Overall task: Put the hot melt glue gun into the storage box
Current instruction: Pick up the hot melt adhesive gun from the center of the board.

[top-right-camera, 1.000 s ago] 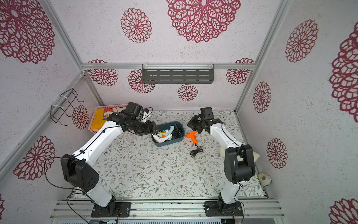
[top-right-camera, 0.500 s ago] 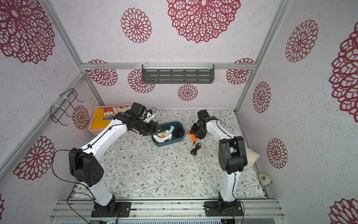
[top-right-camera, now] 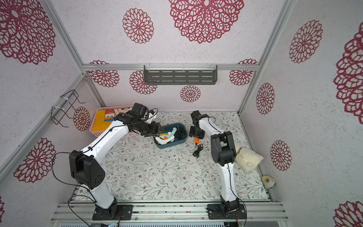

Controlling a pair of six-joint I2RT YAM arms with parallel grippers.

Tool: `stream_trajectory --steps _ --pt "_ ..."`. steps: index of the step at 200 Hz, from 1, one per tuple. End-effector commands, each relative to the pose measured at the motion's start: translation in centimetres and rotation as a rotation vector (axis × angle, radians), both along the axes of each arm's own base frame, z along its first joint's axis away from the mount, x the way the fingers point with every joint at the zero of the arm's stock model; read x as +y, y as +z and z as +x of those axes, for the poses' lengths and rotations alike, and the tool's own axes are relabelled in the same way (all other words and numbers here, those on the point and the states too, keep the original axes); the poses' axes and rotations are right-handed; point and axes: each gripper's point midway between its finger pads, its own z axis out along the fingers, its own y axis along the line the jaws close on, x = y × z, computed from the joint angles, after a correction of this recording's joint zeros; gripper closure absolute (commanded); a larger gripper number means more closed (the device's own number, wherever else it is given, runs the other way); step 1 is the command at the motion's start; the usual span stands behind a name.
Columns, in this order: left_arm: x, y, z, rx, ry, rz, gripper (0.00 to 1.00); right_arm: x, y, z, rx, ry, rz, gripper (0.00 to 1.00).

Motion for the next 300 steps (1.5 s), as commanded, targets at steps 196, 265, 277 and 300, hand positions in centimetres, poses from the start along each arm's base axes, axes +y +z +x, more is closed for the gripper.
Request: stream_trajectory --steps 196,265,277,300 --pt "-1.3 1.9 2.3 -0.089 -0.039 -0.114 0.3 8.6 14.2 -11.0 -0.314 0.733 0.246 1.0" --pt "-2.8 2.2 5.3 -0.12 -0.043 -0.204 0.3 13.0 16.6 -15.7 -0.433 1.004 0.375 1.0" --pt "-3.0 2.2 5.2 -0.114 -0.05 -0.21 0.3 13.4 16.7 -16.0 -0.441 1.024 0.378 1.0" --pt "-3.5 1.9 4.8 -0.089 -0.065 -0.236 0.32 14.1 16.6 -16.4 -0.438 1.053 0.386 1.0"
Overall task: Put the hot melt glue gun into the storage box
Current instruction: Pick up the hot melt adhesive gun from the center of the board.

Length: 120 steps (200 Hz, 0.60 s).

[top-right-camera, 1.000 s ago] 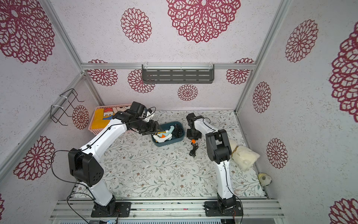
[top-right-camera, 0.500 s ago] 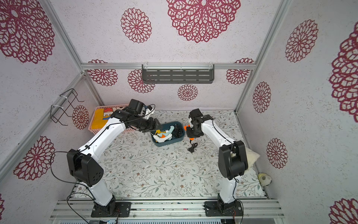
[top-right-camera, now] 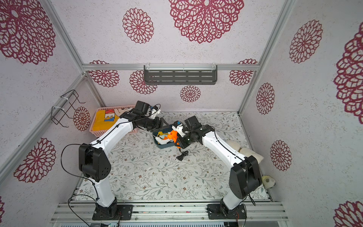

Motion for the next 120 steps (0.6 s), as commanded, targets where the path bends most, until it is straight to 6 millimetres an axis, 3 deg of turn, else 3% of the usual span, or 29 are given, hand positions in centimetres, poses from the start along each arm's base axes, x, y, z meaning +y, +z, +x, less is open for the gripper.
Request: stream_trajectory --steps 1,32,90,120 --pt "-0.8 1.7 0.3 -0.032 -0.024 -0.063 0.32 1.8 2.5 -0.5 -0.079 0.092 0.069 1.0" --pt "-2.0 1.7 -0.6 -0.003 -0.055 -0.109 0.33 2.6 2.6 -0.6 -0.082 0.115 0.084 1.0" --pt "-2.6 0.3 -2.9 0.083 -0.106 -0.138 0.37 3.5 3.2 -0.2 -0.095 0.131 0.107 1.0" --pt "-2.9 0.1 -3.8 0.097 -0.138 -0.13 0.48 3.7 2.9 -0.2 -0.087 0.135 0.111 1.0"
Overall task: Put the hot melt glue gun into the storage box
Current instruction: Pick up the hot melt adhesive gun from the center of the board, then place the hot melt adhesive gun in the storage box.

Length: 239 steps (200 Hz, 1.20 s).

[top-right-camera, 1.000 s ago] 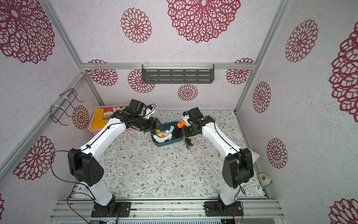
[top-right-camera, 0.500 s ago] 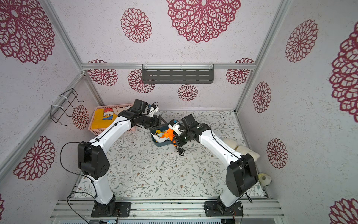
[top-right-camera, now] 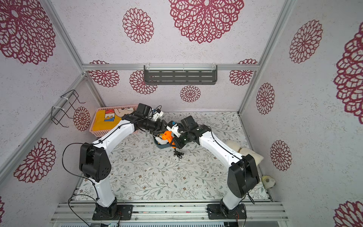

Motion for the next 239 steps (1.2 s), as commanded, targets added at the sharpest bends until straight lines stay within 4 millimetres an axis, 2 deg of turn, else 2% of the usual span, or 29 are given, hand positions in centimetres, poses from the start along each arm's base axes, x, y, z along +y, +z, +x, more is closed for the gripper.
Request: stream_trajectory --steps 1,30,61,70,74,81,90,95,134,156,189,217,239 --pt "-0.5 0.6 -1.4 0.004 -0.049 -0.016 0.48 1.1 2.0 0.2 -0.052 0.043 0.058 1.0" --pt "-0.5 0.5 -1.5 0.014 -0.05 -0.014 0.69 1.2 2.1 0.3 -0.055 0.038 0.059 1.0" --pt "0.2 0.7 -0.9 0.003 -0.023 0.028 0.85 0.6 3.1 1.4 -0.107 -0.011 0.059 1.0" --pt "0.9 0.6 -0.3 -0.001 0.01 0.048 0.88 0.1 3.7 2.0 -0.132 -0.048 0.06 0.86" --pt "1.3 0.6 0.0 -0.004 0.027 0.055 0.89 -0.1 4.1 2.4 -0.144 -0.065 0.062 0.83" --pt "2.1 0.6 0.6 -0.011 0.064 0.069 0.9 -0.6 4.8 2.9 -0.163 -0.096 0.067 0.79" --pt "3.1 0.8 1.6 -0.029 0.125 0.081 0.91 -1.5 5.8 3.7 -0.184 -0.142 0.077 0.66" --pt "3.6 1.2 2.2 -0.043 0.158 0.07 0.91 -1.9 6.2 4.0 -0.196 -0.164 0.08 0.63" --pt "7.2 3.1 6.1 -0.128 0.432 -0.003 0.92 -7.8 10.9 6.4 -0.296 -0.381 0.15 0.59" --pt "8.1 3.6 8.0 -0.157 0.54 -0.02 0.92 -10.3 12.1 6.6 -0.33 -0.454 0.165 0.59" --pt "8.6 4.6 11.1 -0.173 0.687 -0.114 0.93 -11.1 11.8 6.3 -0.319 -0.478 0.163 0.6" --pt "8.9 5.6 12.8 -0.188 0.767 -0.179 0.93 -11.4 11.9 6.0 -0.318 -0.494 0.165 0.61" --pt "8.9 4.5 13.6 -0.142 0.814 -0.219 0.94 -11.7 11.9 6.1 -0.33 -0.507 0.156 0.61"
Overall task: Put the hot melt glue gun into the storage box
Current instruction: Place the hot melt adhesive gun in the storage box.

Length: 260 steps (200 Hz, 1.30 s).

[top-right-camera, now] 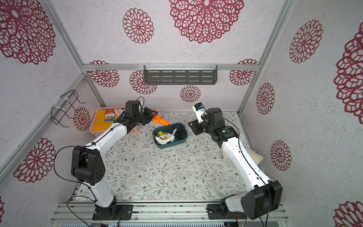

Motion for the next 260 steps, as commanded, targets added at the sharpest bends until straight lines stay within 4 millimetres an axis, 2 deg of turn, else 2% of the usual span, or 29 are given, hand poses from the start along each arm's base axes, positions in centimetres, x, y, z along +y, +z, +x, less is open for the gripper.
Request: stream_trajectory --steps 1,37,65,91,93,99,126,185,260 --pt "0.0 0.9 2.1 -0.037 0.087 -0.105 0.94 -0.5 1.5 0.0 -0.036 -0.035 0.014 0.61" --pt "-1.1 -2.9 2.7 0.046 0.108 -0.164 0.94 -0.4 1.0 0.3 -0.025 -0.038 0.013 0.62" --pt "-2.6 -4.5 2.2 0.08 0.088 -0.158 0.94 -0.3 0.7 0.4 -0.021 -0.036 0.017 0.62" --pt "-3.0 -5.6 1.6 0.106 0.082 -0.155 0.94 -0.1 0.3 0.5 -0.012 -0.032 0.02 0.62" --pt "-3.0 -7.3 1.8 0.133 0.087 -0.143 0.94 -0.1 0.3 0.6 -0.012 -0.031 0.021 0.62" --pt "-3.2 -8.0 1.8 0.146 0.087 -0.137 0.94 -0.1 0.2 0.6 -0.008 -0.029 0.021 0.62" --pt "-2.9 -9.8 1.4 0.185 0.087 -0.091 0.94 0.1 -0.1 0.8 0.0 -0.029 0.025 0.63" --pt "-0.5 -12.7 0.2 0.234 0.1 0.092 0.93 0.4 -0.4 1.0 0.012 -0.019 0.034 0.63" --pt "0.0 -16.0 -1.2 0.301 0.07 0.169 0.87 0.7 -1.3 1.2 0.032 -0.009 0.031 0.63"
